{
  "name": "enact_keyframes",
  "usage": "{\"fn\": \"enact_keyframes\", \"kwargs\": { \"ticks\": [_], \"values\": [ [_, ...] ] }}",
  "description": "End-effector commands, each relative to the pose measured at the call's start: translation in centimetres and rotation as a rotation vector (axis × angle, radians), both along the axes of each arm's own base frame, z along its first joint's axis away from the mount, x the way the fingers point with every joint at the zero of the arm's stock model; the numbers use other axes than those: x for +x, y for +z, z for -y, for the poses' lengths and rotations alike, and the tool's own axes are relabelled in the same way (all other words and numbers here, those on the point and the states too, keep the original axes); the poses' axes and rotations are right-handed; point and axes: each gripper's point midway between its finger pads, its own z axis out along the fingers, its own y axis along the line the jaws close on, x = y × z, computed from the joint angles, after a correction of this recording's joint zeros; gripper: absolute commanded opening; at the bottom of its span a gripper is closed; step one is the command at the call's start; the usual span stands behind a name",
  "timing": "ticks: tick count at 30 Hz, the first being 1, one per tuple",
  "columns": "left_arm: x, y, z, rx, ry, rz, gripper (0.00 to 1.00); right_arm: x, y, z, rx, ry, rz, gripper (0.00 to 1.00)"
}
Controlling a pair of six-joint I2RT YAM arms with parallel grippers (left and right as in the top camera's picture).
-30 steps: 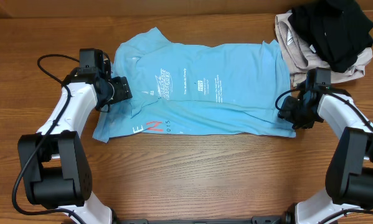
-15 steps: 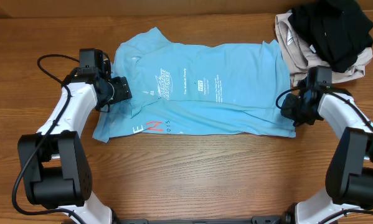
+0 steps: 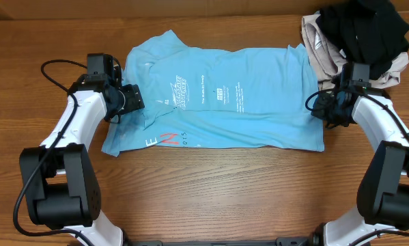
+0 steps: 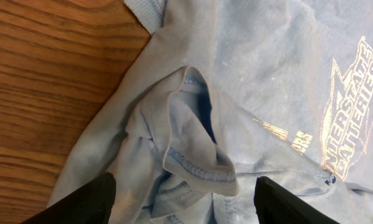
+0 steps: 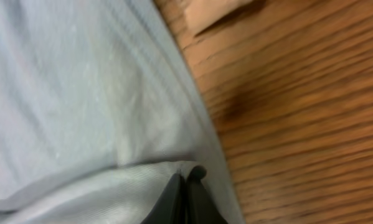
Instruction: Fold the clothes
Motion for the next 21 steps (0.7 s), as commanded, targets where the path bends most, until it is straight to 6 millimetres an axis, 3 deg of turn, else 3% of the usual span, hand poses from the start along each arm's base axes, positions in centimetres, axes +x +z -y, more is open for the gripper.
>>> {"fn": "enact_keyframes", "kwargs": {
  "ticks": [1,9,11,13,16,19,21],
  "values": [
    [-0.2,-0.5,-0.4,0.045,-0.008,-0.014,0.73,1.3,1.2,1.7,-0.077,-0.026,0.045,0.04],
    [-0.1,-0.5,-0.6,0.053,-0.004,-0.01,0.73,2.0,1.4,1.8,-0.083,-0.031,0.077,0.07],
    [0.0,-0.5,-1.0,0.074,0.004,-0.003,0.73,1.7,1.3,1.7,-0.078,-0.029,0.064,0.24],
    [0.6,-0.1,-1.7,0.127,-0.03,0.021,0.75,1.0,1.0,1.6,-0.072,-0.028,0.033,0.58],
    [1.3,1.1,-1.9,0.137,-0.048,0.036,0.79,0.6,1.1,0.7,-0.024,-0.012,0.015,0.88],
    [1.8,3.0,-1.9,0.133,-0.047,0.039,0.84,0.8,2.1,-0.8,0.059,0.015,0.011,1.0],
    [2.4,5.1,-1.7,0.122,-0.052,0.051,0.85,1.3,3.6,-1.6,0.11,0.032,0.022,1.0]
  ]
}}
